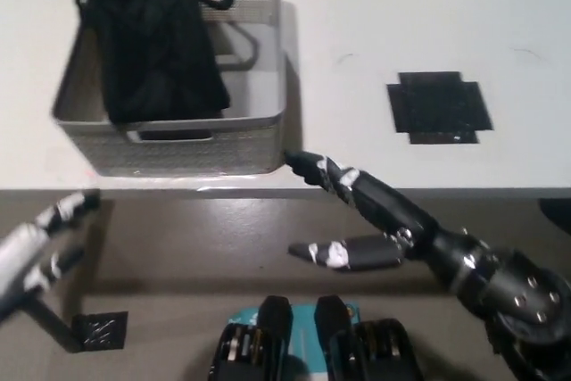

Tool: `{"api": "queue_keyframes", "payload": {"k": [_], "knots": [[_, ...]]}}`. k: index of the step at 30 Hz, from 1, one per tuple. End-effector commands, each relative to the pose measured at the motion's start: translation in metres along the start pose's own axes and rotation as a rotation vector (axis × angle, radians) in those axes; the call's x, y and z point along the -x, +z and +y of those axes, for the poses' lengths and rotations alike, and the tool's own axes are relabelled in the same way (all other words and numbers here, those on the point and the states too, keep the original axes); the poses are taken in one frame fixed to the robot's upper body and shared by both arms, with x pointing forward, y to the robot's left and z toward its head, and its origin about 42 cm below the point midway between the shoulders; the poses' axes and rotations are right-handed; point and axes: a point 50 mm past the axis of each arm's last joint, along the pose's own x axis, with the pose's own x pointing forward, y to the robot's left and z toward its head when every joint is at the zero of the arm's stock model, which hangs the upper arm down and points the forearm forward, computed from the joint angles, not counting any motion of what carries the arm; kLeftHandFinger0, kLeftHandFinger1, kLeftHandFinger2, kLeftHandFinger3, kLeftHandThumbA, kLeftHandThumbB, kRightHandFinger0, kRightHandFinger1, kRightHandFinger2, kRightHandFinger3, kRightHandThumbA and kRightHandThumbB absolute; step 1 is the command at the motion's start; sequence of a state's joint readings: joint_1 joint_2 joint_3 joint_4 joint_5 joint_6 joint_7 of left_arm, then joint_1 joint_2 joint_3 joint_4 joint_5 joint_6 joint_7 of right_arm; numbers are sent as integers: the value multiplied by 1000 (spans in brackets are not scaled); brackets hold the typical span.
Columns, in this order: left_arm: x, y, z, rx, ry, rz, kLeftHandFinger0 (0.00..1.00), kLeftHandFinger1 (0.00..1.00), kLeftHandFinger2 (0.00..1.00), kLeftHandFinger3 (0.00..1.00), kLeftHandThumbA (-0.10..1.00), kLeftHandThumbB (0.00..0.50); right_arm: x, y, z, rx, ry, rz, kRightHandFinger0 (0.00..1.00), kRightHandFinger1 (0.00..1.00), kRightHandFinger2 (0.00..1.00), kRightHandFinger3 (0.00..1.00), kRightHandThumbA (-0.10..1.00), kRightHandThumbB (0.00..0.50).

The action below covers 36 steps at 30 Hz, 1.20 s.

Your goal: Use both hands to pick up a lunch bag on the right hand side and place it into a container on the left hand side

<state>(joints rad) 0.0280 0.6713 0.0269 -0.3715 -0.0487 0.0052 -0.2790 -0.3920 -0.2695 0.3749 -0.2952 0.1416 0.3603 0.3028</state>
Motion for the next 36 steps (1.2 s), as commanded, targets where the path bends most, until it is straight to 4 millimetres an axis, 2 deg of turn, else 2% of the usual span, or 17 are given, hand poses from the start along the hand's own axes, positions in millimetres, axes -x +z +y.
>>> {"api": "queue_keyframes", "payload": {"k": [1,2,3,5,8,10,11,14,15,17,20,22,23,25,30,32,36], "knots": [[51,106,-4,211,176,-515,1000,1000,1000,1000,1000,320,44,66,24,-28,-169,-426,1000,1000,1000,1000,1000,229],[60,117,-9,211,184,-527,1000,1000,1000,1000,1000,286,50,72,31,-26,-167,-466,1000,1000,1000,1000,1000,227],[69,126,-16,205,206,-536,1000,1000,1000,1000,1000,302,57,78,38,-27,-157,-505,1000,1000,1000,1000,1000,232],[81,129,-25,225,194,-549,1000,1000,1000,1000,1000,326,65,83,47,-23,-153,-535,1000,1000,1000,1000,1000,240],[84,132,-43,265,123,-567,1000,1000,1000,1000,1000,291,76,79,60,-39,-151,-561,1000,1000,1000,1000,1000,238],[87,117,-63,297,47,-438,1000,1000,1000,1000,1000,294,82,60,76,-87,-157,-525,1000,1000,1000,1000,1000,243],[83,104,-72,328,43,-402,1000,1000,1000,1000,1000,274,83,49,82,-120,-158,-496,1000,1000,1000,1000,1000,221],[70,72,-100,438,40,-321,1000,1000,1000,1000,1000,253,83,15,99,-168,-185,-399,1000,1000,1000,1000,1000,208],[63,60,-109,450,44,-305,1000,1000,1000,1000,1000,253,82,2,105,-192,-209,-358,1000,1000,1000,1000,1000,234],[52,45,-119,472,45,-280,1000,1000,1000,1000,1000,274,80,-16,111,-217,-242,-310,1000,1000,1000,1000,1000,245],[29,18,-139,549,50,-230,1000,1000,1000,1000,1000,218,76,-63,119,-278,-329,-222,1000,1000,1000,1000,1000,224],[22,5,-147,562,58,-188,1000,1000,1000,1000,1000,231,73,-84,121,-308,-371,-190,1000,1000,1000,1000,1000,187],[16,-4,-153,564,62,-156,1000,1000,1000,1000,1000,218,73,-99,122,-322,-404,-152,1000,1000,1000,1000,1000,159],[7,-20,-164,568,71,-108,1000,1000,1000,1000,1000,191,74,-118,127,-362,-464,-92,1000,1000,1000,1000,1000,178],[-1,-38,-184,589,78,-45,1000,1000,1000,1000,1000,206,76,-139,137,-420,-551,-36,1000,1000,1000,1000,1000,194],[-1,-41,-195,633,74,-9,1000,1000,1000,1000,985,246,77,-146,145,-424,-557,-19,1000,1000,1000,1000,1000,154],[-5,-37,-205,649,70,1,1000,1000,1000,1000,986,228,77,-148,149,-424,-561,-3,1000,1000,1000,1000,1000,133]]}}
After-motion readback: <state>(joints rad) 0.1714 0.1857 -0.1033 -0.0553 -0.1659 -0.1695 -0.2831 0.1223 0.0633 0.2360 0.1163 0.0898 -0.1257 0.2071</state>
